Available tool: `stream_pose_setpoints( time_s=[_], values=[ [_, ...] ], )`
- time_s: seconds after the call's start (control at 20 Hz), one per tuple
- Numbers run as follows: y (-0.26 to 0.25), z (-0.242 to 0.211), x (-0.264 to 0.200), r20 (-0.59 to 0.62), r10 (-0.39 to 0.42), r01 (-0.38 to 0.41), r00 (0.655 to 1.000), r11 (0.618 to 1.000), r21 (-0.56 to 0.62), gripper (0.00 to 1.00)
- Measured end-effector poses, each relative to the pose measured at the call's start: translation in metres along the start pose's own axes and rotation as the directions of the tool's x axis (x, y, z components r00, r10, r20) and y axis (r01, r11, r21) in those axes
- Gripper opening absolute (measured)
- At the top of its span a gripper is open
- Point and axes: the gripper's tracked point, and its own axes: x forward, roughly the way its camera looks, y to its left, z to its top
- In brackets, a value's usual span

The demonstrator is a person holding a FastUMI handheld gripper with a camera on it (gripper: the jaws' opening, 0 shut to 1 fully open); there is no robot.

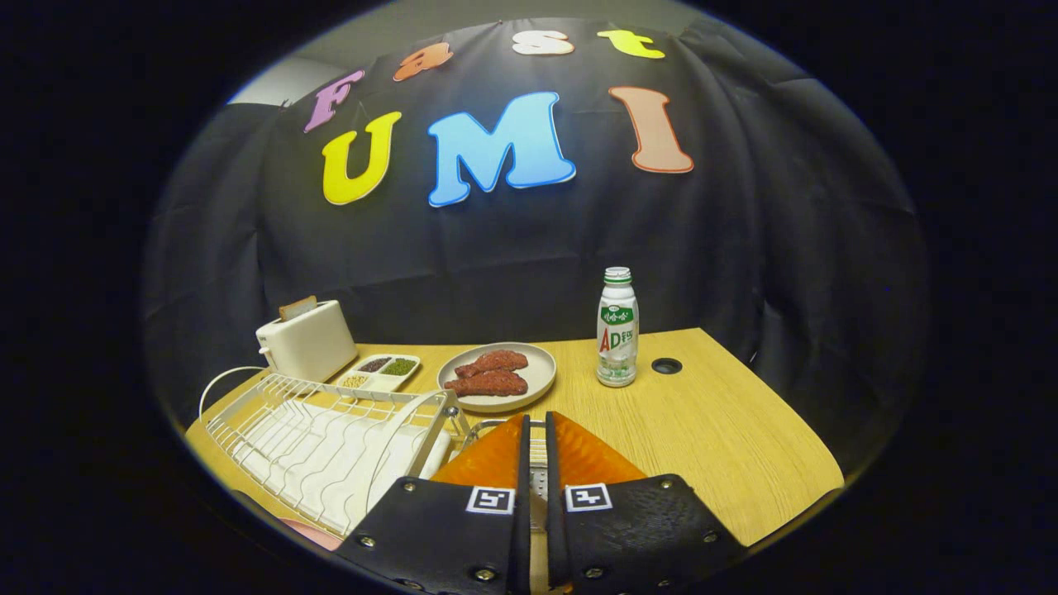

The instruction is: Take the plate from the dish rack, then take the spoon from the basket and place it into the plate.

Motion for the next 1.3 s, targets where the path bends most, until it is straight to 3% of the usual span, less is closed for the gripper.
stream_pose_setpoints(
  time_s=[0.2,0.25,0.35,0.6,0.9,1.05,1.2,1.3],
  values=[
    [0.022,0.033,-0.023,0.131,0.103,-0.105,0.986,0.994,0.013,0.09],
    [0.024,0.038,-0.036,0.158,0.114,-0.114,0.981,0.993,-0.007,0.27],
    [0.009,0.033,-0.046,0.172,0.057,-0.047,0.983,0.997,-0.065,0.39],
    [-0.005,0.006,-0.042,0.152,0.035,-0.032,0.988,0.999,-0.022,0.39],
    [-0.003,-0.014,-0.014,0.165,0.063,-0.068,0.984,0.997,0.029,0.39],
    [-0.002,-0.010,-0.009,0.167,0.041,-0.048,0.985,0.998,0.038,0.19],
    [0.003,-0.011,-0.010,0.106,0.042,-0.047,0.994,0.998,0.041,0.11],
    [0.003,-0.007,-0.007,0.092,0.029,-0.034,0.995,0.998,0.048,0.10]
  ],
)
